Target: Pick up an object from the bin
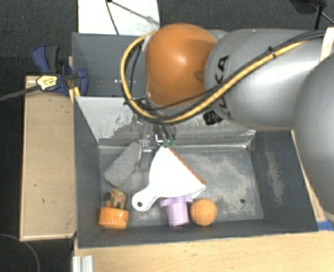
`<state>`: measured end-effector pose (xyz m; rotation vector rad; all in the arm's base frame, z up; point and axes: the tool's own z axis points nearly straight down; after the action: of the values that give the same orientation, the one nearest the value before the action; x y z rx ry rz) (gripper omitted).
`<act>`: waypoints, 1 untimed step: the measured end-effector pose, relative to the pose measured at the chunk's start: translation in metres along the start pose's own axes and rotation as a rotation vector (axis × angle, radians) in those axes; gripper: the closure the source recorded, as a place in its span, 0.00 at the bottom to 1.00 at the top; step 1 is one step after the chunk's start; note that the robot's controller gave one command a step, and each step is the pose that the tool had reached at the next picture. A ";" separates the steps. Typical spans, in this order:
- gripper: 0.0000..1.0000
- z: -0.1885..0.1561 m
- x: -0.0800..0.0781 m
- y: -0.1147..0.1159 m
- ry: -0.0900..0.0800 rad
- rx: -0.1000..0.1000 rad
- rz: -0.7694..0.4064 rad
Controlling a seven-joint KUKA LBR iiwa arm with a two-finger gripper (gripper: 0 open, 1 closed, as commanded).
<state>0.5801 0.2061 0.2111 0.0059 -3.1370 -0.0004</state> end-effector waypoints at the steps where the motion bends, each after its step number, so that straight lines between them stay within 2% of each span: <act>1: 0.00 -0.005 -0.002 -0.001 -0.008 -0.002 0.004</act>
Offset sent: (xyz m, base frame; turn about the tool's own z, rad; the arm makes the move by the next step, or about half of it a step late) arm -0.0309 0.0048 -0.0933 -0.0478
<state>0.5817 0.2050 0.2161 -0.0007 -3.1446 -0.0029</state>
